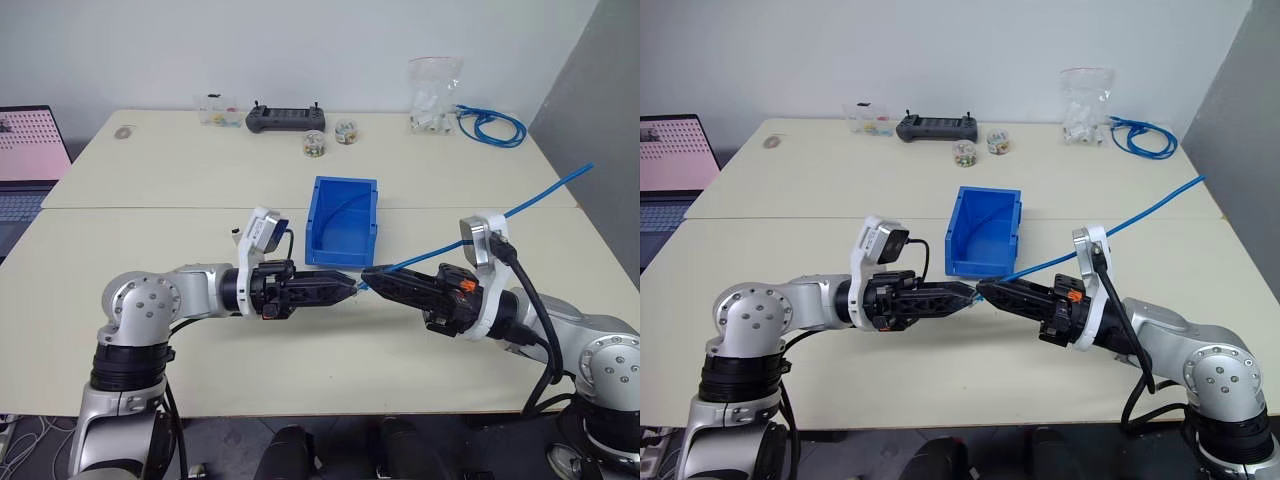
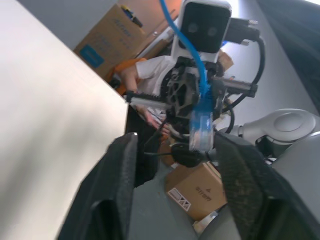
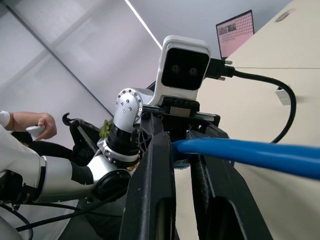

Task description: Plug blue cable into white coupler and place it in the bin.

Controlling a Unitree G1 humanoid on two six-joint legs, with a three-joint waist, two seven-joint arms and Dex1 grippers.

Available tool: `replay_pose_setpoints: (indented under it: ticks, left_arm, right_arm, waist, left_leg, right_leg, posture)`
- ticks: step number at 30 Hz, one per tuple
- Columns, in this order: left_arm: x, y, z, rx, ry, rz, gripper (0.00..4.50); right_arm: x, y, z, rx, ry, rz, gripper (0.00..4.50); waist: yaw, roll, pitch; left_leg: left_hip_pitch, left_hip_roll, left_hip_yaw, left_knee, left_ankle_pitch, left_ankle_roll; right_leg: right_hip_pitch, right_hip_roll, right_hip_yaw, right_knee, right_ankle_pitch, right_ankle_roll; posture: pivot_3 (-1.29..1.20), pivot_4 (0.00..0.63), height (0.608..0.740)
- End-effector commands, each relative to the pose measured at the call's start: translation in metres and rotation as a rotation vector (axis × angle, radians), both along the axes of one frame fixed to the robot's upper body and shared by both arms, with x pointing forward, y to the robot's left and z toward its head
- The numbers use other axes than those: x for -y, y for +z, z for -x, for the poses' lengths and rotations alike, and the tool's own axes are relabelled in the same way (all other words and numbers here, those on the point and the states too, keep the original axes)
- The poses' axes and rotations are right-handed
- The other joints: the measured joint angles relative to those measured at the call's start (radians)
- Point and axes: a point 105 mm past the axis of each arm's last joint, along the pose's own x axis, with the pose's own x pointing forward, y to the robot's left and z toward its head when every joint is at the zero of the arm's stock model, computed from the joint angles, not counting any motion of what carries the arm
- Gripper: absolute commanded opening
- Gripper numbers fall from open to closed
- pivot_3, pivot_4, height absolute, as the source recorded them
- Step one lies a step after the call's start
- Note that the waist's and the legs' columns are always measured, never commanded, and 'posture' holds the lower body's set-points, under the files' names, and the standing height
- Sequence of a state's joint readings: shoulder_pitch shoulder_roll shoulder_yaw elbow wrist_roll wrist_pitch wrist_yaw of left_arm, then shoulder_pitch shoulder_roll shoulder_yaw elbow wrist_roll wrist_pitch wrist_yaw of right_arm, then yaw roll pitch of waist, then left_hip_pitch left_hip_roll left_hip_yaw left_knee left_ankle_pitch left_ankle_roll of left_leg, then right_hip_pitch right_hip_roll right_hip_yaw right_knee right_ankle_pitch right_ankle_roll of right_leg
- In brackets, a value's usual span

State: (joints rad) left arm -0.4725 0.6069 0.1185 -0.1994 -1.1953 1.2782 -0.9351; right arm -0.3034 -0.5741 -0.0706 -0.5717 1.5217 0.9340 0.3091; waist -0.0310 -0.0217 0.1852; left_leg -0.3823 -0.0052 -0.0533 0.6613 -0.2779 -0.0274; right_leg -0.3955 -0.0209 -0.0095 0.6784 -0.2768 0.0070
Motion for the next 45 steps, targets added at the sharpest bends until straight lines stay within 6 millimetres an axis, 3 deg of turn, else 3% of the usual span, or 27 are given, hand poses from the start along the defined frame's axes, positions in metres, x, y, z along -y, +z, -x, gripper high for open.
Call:
replay_pose_setpoints:
  ticks: [1,6,13,20,28,43,45]
  left_arm:
    - [-0.015,0.003,0.008,0.086,0.059,-0.04,3.54]
    - [-0.03,-0.017,0.006,0.128,0.245,-0.123,4.49]
    - [-0.068,-0.054,-0.055,0.371,0.928,-0.418,4.5]
    - [-0.111,-0.085,-0.083,0.397,1.393,-0.696,4.5]
    - [-0.117,-0.092,-0.115,0.395,1.5,-0.786,4.5]
    - [-0.09,-0.089,-0.159,0.34,1.555,-0.722,4.5]
    - [-0.093,-0.086,-0.162,0.336,1.594,-0.718,4.14]
  right_arm:
    - [0.004,0.004,-0.006,0.049,-0.028,-0.004,0.14]
    - [0.001,0.001,-0.008,0.065,-0.02,0.016,0.14]
    - [0.001,-0.007,-0.013,0.081,-0.021,0.06,0.13]
    - [-0.001,-0.01,-0.016,0.101,-0.019,0.081,0.13]
    - [-0.002,-0.009,-0.019,0.113,-0.018,0.089,0.13]
    - [-0.003,-0.01,-0.017,0.123,-0.011,0.101,0.13]
    - [-0.003,-0.01,-0.016,0.124,-0.011,0.103,0.13]
  waist:
    - [0.001,0.0,0.0]
    - [0.004,0.0,0.0]
    - [0.017,0.0,0.0]
    - [0.031,0.0,0.0]
    - [0.031,-0.001,0.001]
    - [0.031,-0.001,0.0]
    - [0.031,-0.001,0.001]
  left_leg:
    - [0.0,0.0,0.0,0.0,0.0,0.0]
    - [0.0,0.0,0.0,0.0,0.0,0.0]
    - [-0.001,0.0,-0.001,0.0,0.0,0.0]
    - [-0.002,0.0,0.0,0.0,0.0,0.0]
    - [-0.003,-0.001,0.0,0.001,0.0,0.0]
    - [-0.003,-0.001,0.0,0.001,0.0,0.0]
    - [-0.003,-0.001,0.0,0.001,0.0,0.0]
  right_leg:
    - [0.0,0.0,0.0,0.0,0.0,0.0]
    - [0.0,0.0,0.0,-0.001,0.0,0.0]
    - [0.0,-0.001,0.0,-0.003,0.0,0.0]
    - [0.0,-0.001,0.0,-0.004,0.001,-0.001]
    - [0.0,-0.001,-0.001,-0.004,0.001,0.0]
    - [0.0,-0.001,-0.002,-0.002,0.003,-0.002]
    - [0.0,-0.001,-0.002,-0.002,0.004,-0.003]
  posture:
    - [0.0,0.15,0.74]
    - [0.0,0.15,0.74]
    - [0.0,0.15,0.74]
    - [0.0,0.15,0.74]
    - [0.0,0.15,0.74]
    - [0.0,0.15,0.74]
    - [0.0,0.15,0.74]
